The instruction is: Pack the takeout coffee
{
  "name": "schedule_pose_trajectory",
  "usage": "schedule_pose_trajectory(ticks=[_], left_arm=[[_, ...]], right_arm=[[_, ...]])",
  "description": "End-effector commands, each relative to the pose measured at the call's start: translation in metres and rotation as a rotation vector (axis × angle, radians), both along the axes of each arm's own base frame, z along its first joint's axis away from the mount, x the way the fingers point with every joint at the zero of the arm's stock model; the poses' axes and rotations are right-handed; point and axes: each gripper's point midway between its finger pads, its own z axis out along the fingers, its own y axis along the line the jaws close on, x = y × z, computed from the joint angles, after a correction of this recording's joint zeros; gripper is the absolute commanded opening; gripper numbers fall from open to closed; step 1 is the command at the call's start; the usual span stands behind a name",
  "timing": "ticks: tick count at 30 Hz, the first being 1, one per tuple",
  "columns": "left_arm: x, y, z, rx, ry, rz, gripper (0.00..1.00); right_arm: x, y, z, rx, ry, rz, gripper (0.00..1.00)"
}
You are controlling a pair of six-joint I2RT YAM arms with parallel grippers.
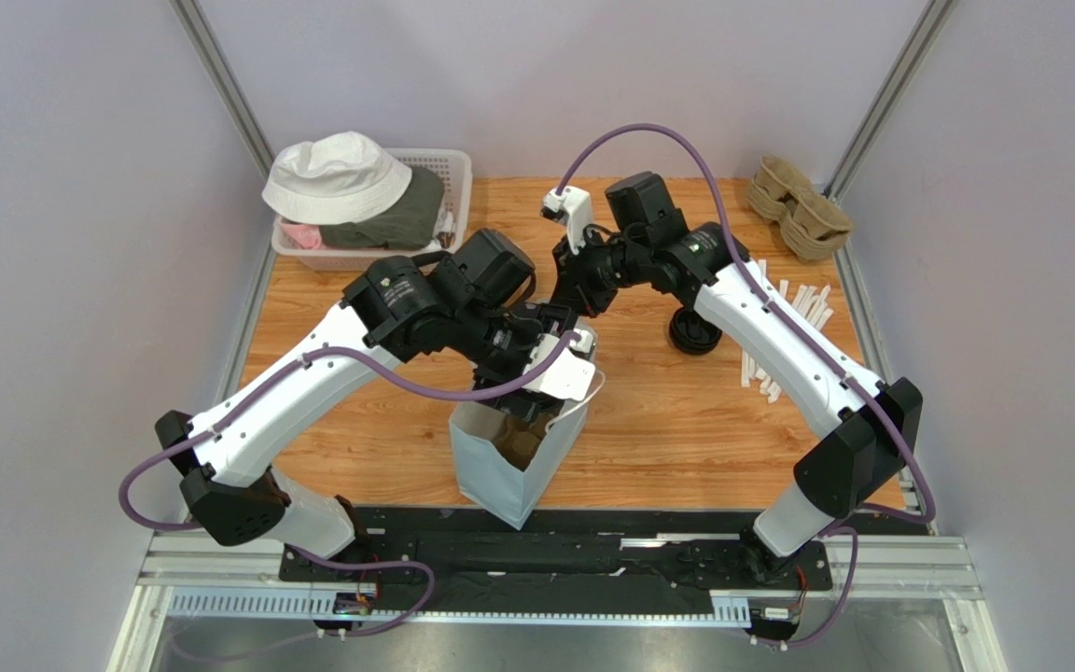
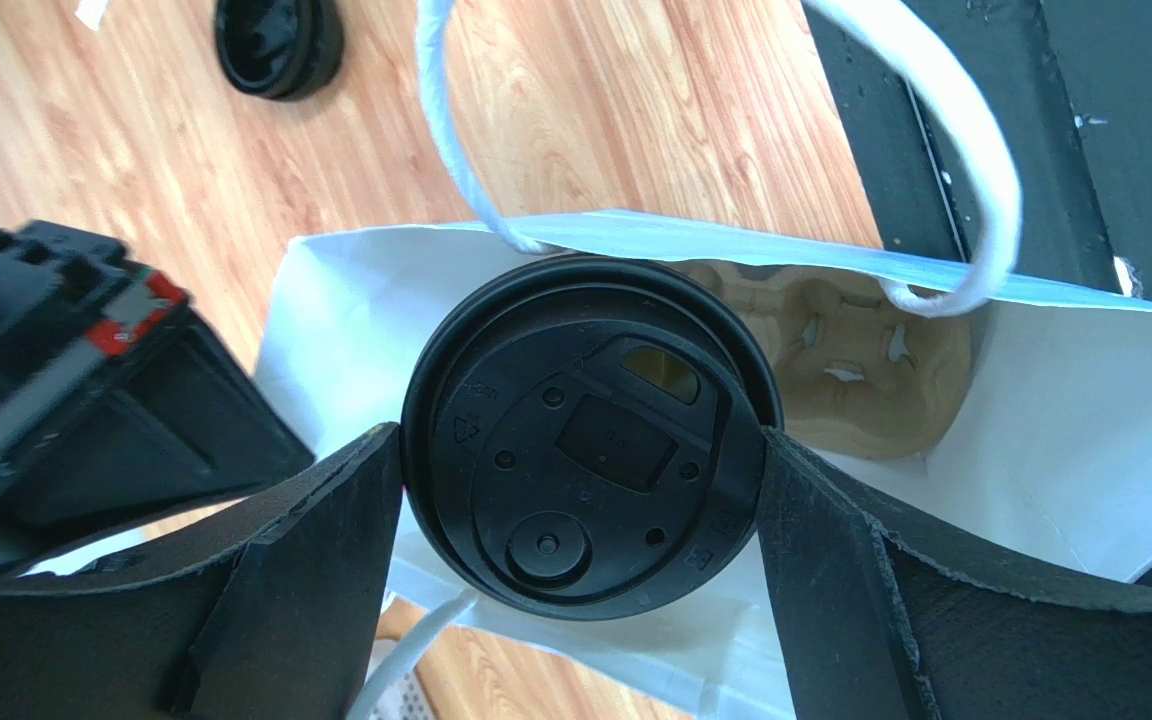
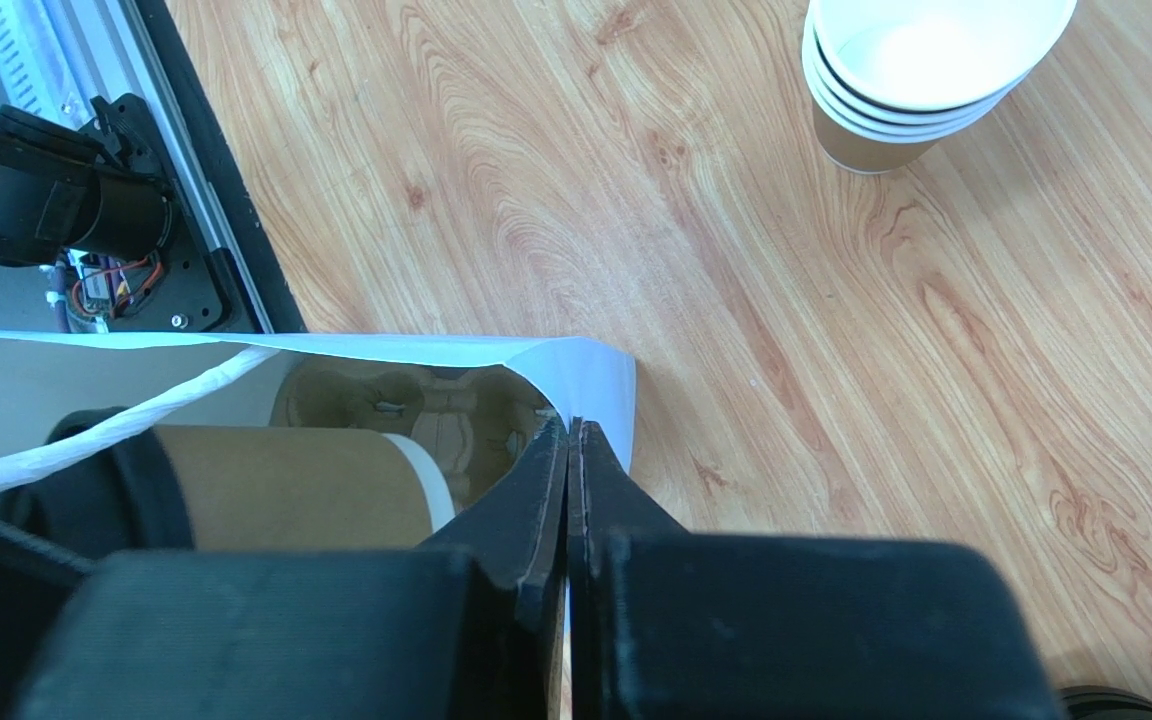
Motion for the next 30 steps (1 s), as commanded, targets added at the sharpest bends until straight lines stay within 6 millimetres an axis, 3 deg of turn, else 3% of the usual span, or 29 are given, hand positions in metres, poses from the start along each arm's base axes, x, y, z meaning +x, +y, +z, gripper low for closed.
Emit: schedule_pose_trajectory(ticks=[1, 10, 22, 26, 30], left_arm=[[-0.011, 0.003, 0.033, -0.078, -0.053, -0.043, 0.21], [-0.021, 0.009, 0.042, -0.086, -0.061, -0.041, 0.21], [-0.005, 0.003, 0.08, -0.159, -0.155, 0.025, 0.21], [-0.009, 0.006, 0.079, -0.139, -0.132, 0.026, 0.21], [-0.022, 0.014, 0.066, -0.106, -0.053, 0.05, 0.2]], right_arm=[[0.011, 0.003, 0.004, -0.009, -0.031, -0.033, 0.0], [0.013, 0.0, 0.001, -0.016, -0.017, -0.07, 0.0], [0.014, -0.001, 0.005, -0.012, -0.024, -0.079, 0.0], [0.013, -0.003, 0.007, -0.013, -0.028, -0.087, 0.0], [0.012, -0.006, 0.011, -0.01, -0.036, -0.108, 0.0]])
